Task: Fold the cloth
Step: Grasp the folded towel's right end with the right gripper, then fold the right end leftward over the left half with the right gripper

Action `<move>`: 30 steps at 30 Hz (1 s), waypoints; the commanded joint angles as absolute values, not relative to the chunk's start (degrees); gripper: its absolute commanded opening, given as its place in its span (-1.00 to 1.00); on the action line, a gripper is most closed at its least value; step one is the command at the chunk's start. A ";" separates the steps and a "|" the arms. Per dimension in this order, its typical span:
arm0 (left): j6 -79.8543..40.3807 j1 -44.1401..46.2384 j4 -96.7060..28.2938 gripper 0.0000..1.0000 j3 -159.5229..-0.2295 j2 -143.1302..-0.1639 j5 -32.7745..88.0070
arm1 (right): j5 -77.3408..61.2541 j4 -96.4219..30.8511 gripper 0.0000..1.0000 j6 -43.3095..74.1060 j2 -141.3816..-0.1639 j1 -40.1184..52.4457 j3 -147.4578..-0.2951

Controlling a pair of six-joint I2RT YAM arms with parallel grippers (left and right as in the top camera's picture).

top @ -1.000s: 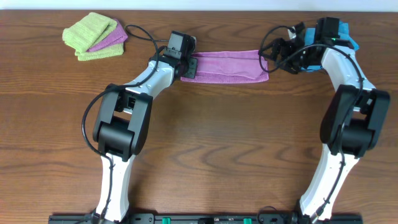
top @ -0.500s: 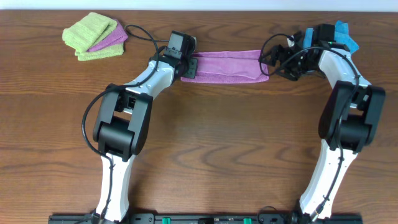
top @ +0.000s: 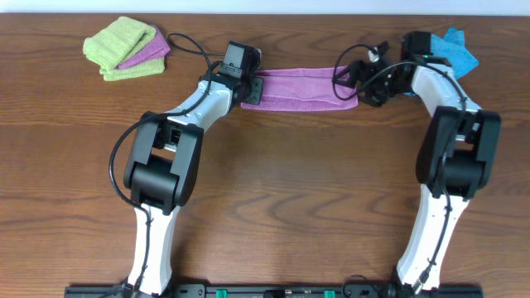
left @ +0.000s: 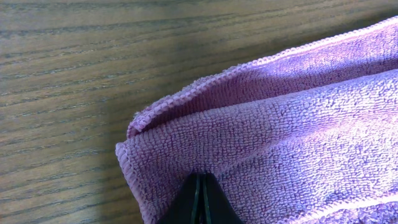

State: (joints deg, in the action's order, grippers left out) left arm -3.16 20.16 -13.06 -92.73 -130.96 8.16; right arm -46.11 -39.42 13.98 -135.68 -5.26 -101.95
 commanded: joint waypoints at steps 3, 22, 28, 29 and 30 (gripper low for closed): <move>-3.18 21.10 -14.98 -0.89 -92.42 -133.38 9.06 | -43.51 -39.81 0.14 14.79 -138.47 -4.49 -101.78; -3.20 21.10 -15.11 -0.89 -92.42 -133.38 9.04 | -45.76 -39.88 -0.97 15.42 -138.08 -5.26 -103.66; -3.22 21.10 -15.16 -0.88 -92.42 -133.38 9.02 | -45.82 -40.91 -0.97 15.31 -135.17 -3.90 -106.98; -3.29 21.10 -15.16 -0.89 -92.42 -133.38 9.04 | -45.82 -40.99 -0.97 15.16 -134.37 -3.25 -107.53; -3.42 21.10 -15.18 -0.89 -92.42 -133.38 9.04 | -45.52 -40.97 -0.97 15.16 -134.02 -2.76 -107.81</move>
